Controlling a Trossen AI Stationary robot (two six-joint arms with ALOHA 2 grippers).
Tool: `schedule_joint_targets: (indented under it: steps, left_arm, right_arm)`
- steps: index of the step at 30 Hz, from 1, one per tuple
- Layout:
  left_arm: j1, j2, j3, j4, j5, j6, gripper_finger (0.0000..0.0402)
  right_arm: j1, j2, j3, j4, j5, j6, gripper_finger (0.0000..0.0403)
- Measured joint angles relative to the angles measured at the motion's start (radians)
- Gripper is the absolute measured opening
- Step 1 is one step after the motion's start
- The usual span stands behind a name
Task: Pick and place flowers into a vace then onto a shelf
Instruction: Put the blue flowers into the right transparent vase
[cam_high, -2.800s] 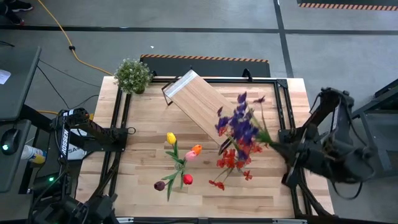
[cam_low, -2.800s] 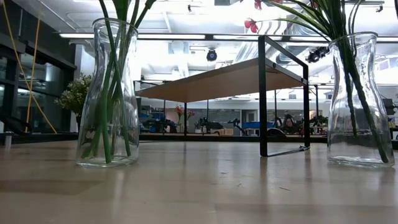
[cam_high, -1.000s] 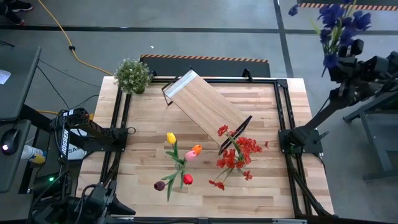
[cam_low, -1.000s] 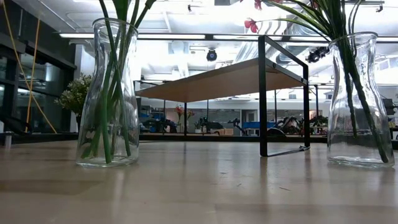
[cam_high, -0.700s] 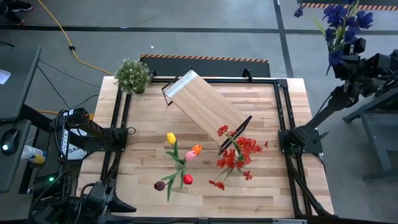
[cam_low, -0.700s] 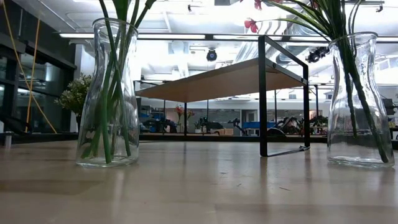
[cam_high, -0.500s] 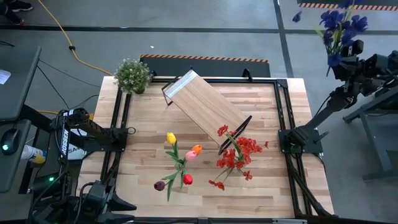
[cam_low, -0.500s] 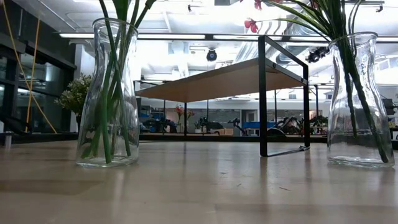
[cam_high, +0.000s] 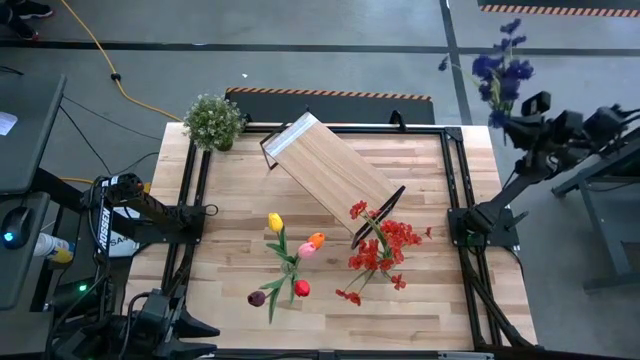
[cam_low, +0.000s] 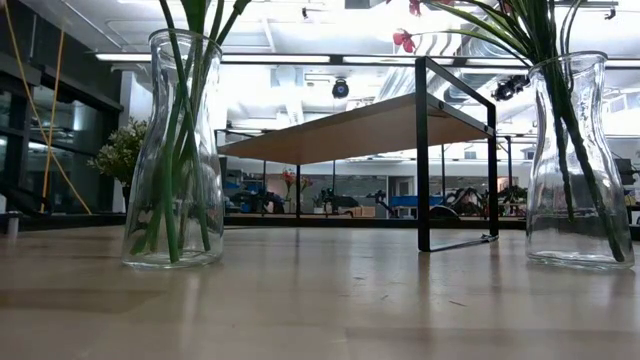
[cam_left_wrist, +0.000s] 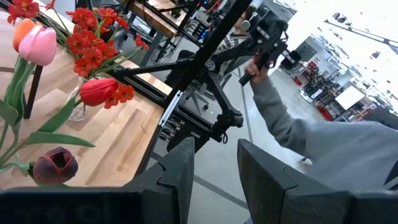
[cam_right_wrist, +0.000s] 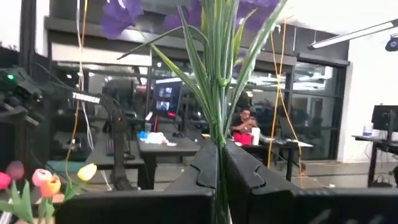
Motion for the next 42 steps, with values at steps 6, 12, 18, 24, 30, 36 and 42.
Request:
schedule_joint_targets:
  steps: [6,12,18,24,30,36,42]
  left_arm:
    - [0.000,0.000,0.000,0.000,0.000,0.000,0.0156]
    - [0.000,0.000,0.000,-0.001,0.009,0.000,0.0156]
    - [0.000,0.000,0.000,-0.020,0.060,0.000,0.0156]
    - [0.000,0.000,0.000,-0.025,0.107,-0.001,0.0156]
    - [0.000,0.000,0.000,-0.025,0.136,-0.001,0.0156]
    - [0.000,0.000,0.000,-0.023,0.136,-0.003,0.0156]
    - [0.000,0.000,0.000,-0.023,0.136,-0.003,0.0156]
  right_arm:
    - [0.002,-0.108,-0.219,0.272,-0.033,-0.064,0.0000]
    - [-0.003,-0.094,-0.402,0.552,-0.122,-0.113,0.0000]
    - [-0.005,-0.089,-0.639,0.959,-0.258,-0.139,0.0000]
    - [-0.005,-0.077,-0.880,1.429,-0.481,-0.127,0.0000]
    - [-0.005,0.025,-1.031,1.728,-0.710,-0.051,0.0000]
    - [-0.004,0.223,-1.005,1.891,-0.846,-0.024,0.0000]
    - [-0.003,0.448,-0.859,1.892,-0.860,0.002,0.0000]
